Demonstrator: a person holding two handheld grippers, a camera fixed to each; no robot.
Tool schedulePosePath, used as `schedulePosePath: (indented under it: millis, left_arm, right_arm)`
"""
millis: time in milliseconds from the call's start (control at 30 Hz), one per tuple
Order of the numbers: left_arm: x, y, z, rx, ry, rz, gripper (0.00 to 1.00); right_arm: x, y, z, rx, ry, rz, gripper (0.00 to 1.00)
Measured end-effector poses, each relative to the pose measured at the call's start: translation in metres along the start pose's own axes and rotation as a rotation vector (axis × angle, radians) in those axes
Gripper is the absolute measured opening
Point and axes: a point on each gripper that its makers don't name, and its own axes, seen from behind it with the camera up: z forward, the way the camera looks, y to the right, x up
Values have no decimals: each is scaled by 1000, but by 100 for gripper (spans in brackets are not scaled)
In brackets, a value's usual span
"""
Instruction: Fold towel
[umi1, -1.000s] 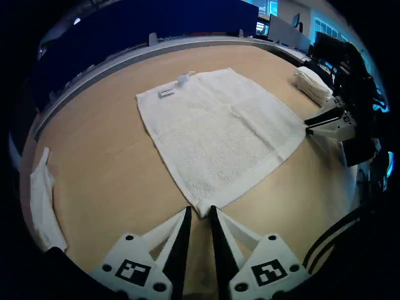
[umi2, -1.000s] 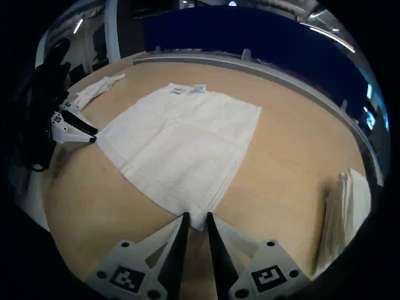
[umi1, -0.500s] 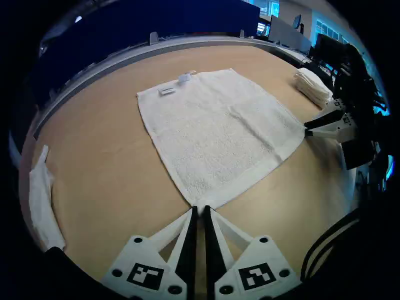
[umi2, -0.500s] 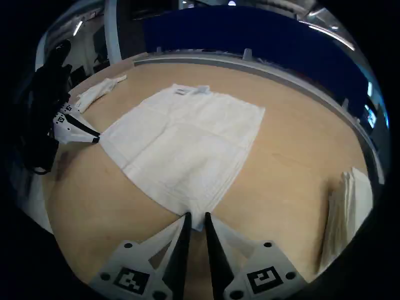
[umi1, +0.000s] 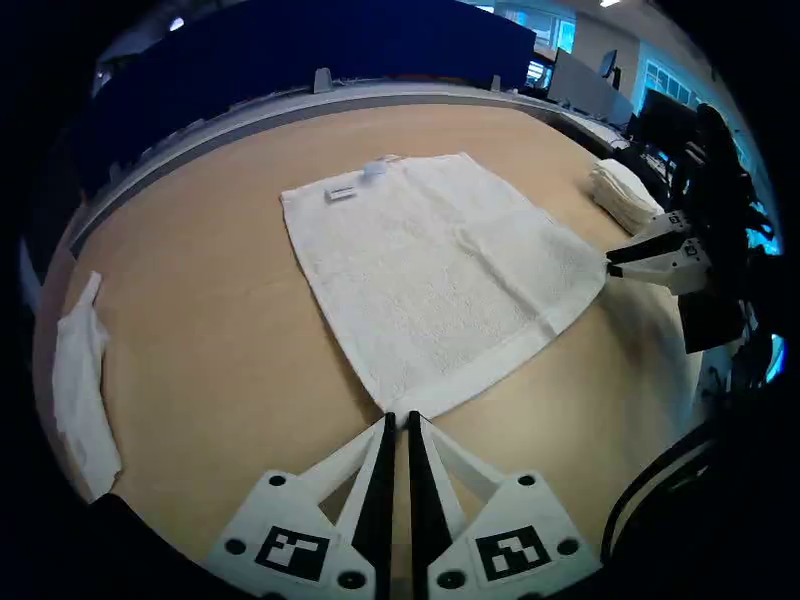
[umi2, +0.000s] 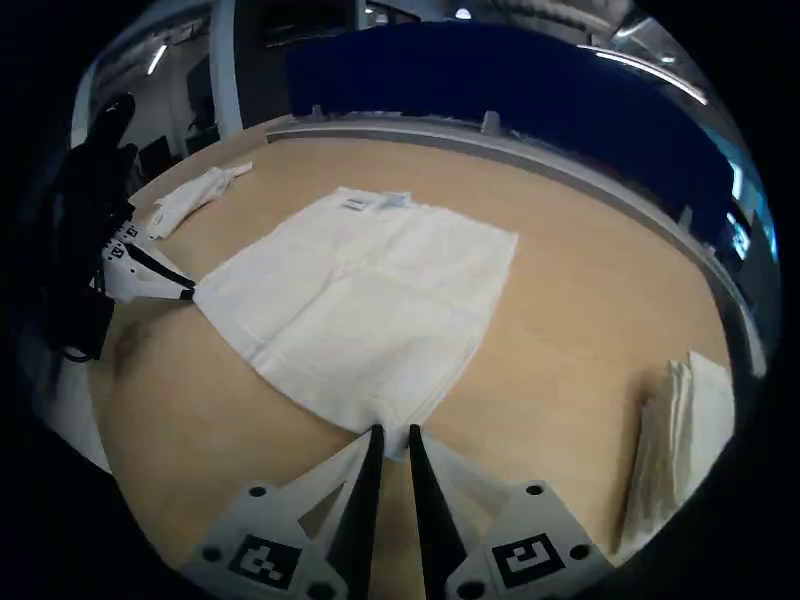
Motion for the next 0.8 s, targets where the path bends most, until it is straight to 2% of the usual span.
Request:
schedulePosePath:
  millis: [367,800]
  left_arm:
    - [16,-5,-30,19,34,-70,9]
    - [40,0,-73,37,83,-113,9]
  right_arm:
    - [33,-6,-25,-6,51,-30,19]
    - [66,-15,-68,-5,103,-33,19]
